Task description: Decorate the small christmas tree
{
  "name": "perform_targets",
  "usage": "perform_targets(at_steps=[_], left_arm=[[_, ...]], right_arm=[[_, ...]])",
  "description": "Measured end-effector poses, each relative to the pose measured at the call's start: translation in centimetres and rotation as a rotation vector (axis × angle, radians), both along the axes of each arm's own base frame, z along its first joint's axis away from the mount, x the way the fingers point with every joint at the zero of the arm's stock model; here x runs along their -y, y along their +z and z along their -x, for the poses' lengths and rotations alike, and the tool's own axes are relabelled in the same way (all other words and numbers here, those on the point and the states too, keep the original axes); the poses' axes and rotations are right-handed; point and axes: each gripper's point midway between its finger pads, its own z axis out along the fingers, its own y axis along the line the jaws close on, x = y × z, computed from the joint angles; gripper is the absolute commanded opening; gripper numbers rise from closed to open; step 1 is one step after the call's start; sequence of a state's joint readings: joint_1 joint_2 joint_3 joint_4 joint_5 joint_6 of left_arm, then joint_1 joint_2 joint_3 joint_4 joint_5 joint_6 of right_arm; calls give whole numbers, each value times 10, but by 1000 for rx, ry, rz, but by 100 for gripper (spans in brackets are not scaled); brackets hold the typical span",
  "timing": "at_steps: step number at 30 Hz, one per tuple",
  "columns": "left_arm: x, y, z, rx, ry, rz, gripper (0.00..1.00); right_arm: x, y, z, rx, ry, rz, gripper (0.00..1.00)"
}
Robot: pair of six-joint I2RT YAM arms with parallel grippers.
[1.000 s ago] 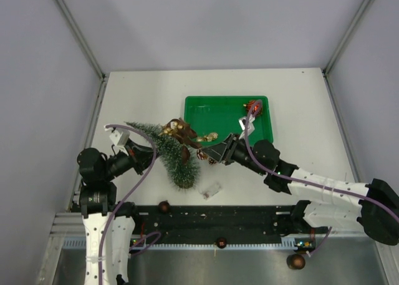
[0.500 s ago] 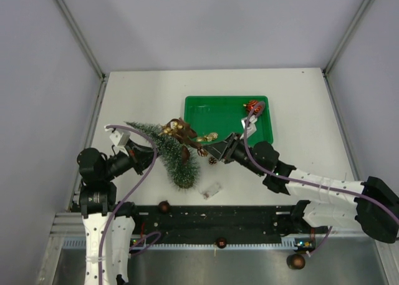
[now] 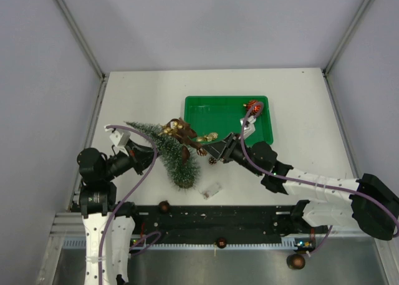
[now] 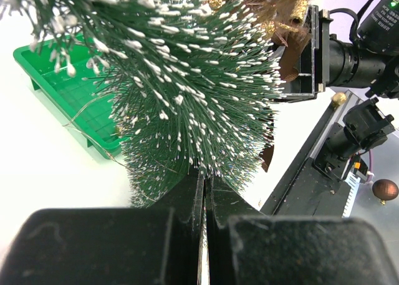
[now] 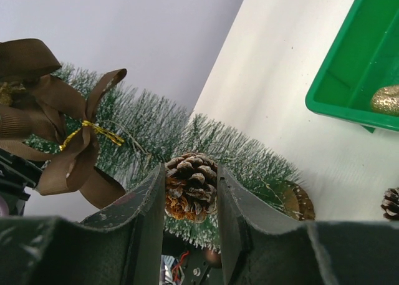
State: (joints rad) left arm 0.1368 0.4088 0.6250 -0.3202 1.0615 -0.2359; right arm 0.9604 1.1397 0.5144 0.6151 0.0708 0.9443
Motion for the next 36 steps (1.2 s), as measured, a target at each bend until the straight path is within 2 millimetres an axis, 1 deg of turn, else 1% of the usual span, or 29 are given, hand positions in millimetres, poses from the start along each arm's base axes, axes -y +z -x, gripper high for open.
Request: perform_targets(at_steps=[11, 18, 25, 36], left_arm=[[0, 0, 0, 0, 0, 0, 0], [0, 0, 0, 0, 0, 0, 0], [0, 0, 0, -1, 0, 0, 0], [0, 0, 0, -2, -1, 1, 0]], right_arm=[[5, -23, 4, -18, 6, 39, 26], [2, -17, 4, 4, 13, 18, 25], [-7, -28, -1, -1, 18, 37, 24], [-7, -28, -4, 14, 8, 40, 22]])
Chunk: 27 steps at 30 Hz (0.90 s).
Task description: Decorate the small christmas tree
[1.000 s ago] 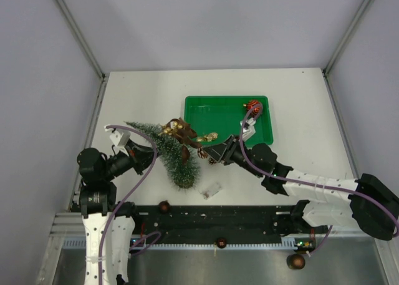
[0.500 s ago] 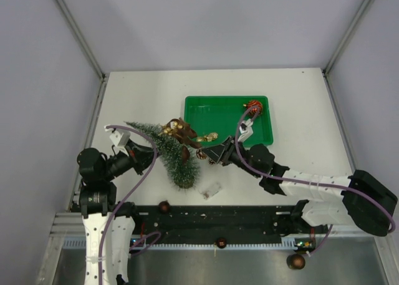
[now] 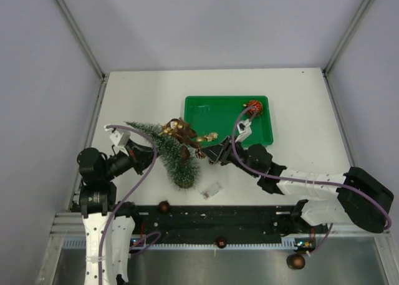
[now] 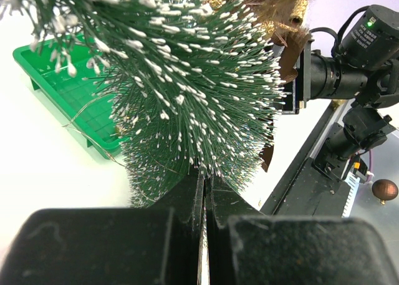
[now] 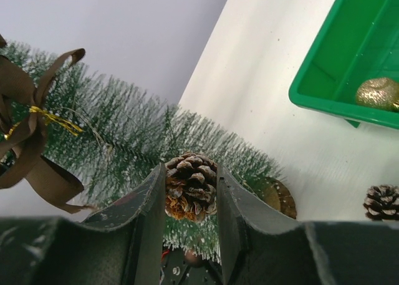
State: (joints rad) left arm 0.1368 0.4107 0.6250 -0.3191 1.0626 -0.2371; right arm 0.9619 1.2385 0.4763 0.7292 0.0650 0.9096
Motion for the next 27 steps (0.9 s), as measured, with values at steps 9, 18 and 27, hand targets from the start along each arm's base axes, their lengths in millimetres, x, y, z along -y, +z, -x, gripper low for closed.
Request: perform_targets(at_steps=[9, 18, 27], left_arm=[[0, 0, 1, -2, -3, 2, 0], [1, 0, 1, -7, -3, 6, 0], [1, 1, 1, -16, -3, 15, 0]], right_arm=[[6, -12, 10, -13, 0, 22, 20], [0, 4, 35, 6, 47, -4, 19], [2, 7, 36, 13, 22, 1, 15]])
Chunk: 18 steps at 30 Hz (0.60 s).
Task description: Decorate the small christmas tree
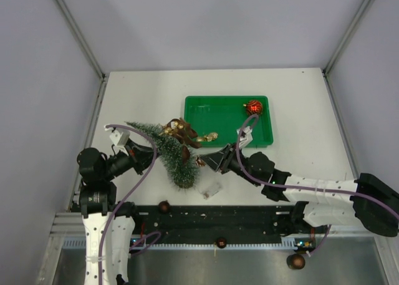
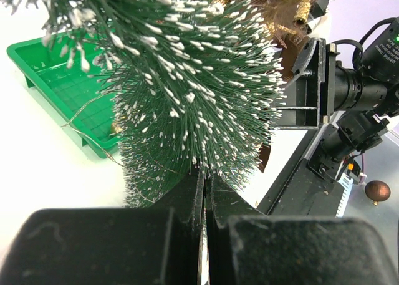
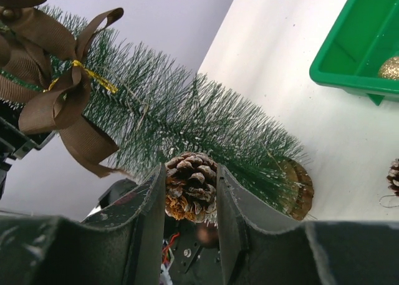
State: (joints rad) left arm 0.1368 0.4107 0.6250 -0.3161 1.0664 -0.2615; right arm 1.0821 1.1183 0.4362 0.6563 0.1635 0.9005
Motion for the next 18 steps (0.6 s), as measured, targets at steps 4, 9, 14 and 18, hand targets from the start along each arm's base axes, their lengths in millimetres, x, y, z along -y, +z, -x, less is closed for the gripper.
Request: perform_targets(at_steps=[4, 9, 14, 18], left_arm=[[0, 0, 0, -1, 0, 0, 0], [0, 0, 0, 0, 0, 0, 0], [0, 0, 0, 0, -2, 1, 0], [0, 0, 0, 0, -3, 0, 0]], right_arm=[[-2, -1, -7, -5, -32, 19, 14], [-4, 6, -16, 4, -64, 41, 14], [-10, 22, -21, 25, -73, 38, 14], [-18, 20, -25, 23, -71, 67, 13]])
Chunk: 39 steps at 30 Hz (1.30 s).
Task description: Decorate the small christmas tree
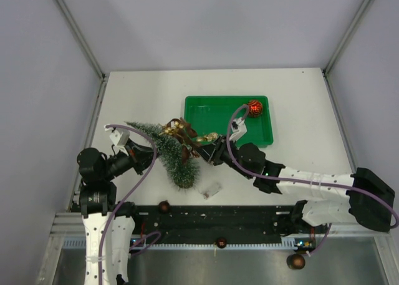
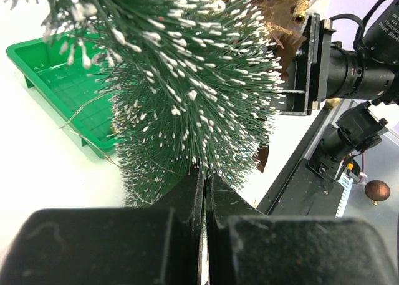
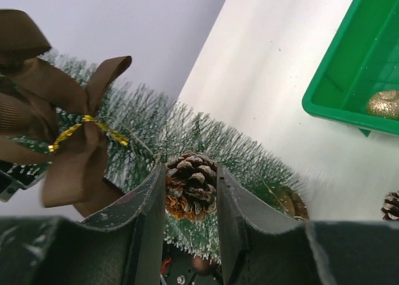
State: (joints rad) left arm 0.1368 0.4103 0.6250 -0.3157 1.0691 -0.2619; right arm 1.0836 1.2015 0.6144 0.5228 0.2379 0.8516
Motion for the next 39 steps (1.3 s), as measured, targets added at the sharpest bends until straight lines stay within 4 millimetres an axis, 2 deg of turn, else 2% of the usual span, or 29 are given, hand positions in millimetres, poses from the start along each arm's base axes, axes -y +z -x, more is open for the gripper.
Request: perform_targets(at_steps=[9, 13, 16, 22, 28, 34, 39], left_arm=[[0, 0, 0, 0, -1, -1, 0], [1, 0, 1, 1, -7, 0, 0], [1, 0, 1, 0, -7, 0, 0], [1, 0, 1, -1, -8, 1, 0], [1, 1, 2, 1, -8, 1, 0], [1, 2, 2, 1, -11, 1, 0], [1, 2, 2, 2, -12, 1, 0]], right_arm=[[3, -31, 5, -46, 10, 95, 12], [15, -51, 15, -67, 14, 139, 12], [24, -58, 16, -73, -9, 159, 12], [26, -58, 8, -66, -50, 166, 10], [12, -55, -7, -53, -90, 189, 8], [5, -33, -15, -14, -107, 145, 8], [3, -20, -13, 3, -94, 104, 8]])
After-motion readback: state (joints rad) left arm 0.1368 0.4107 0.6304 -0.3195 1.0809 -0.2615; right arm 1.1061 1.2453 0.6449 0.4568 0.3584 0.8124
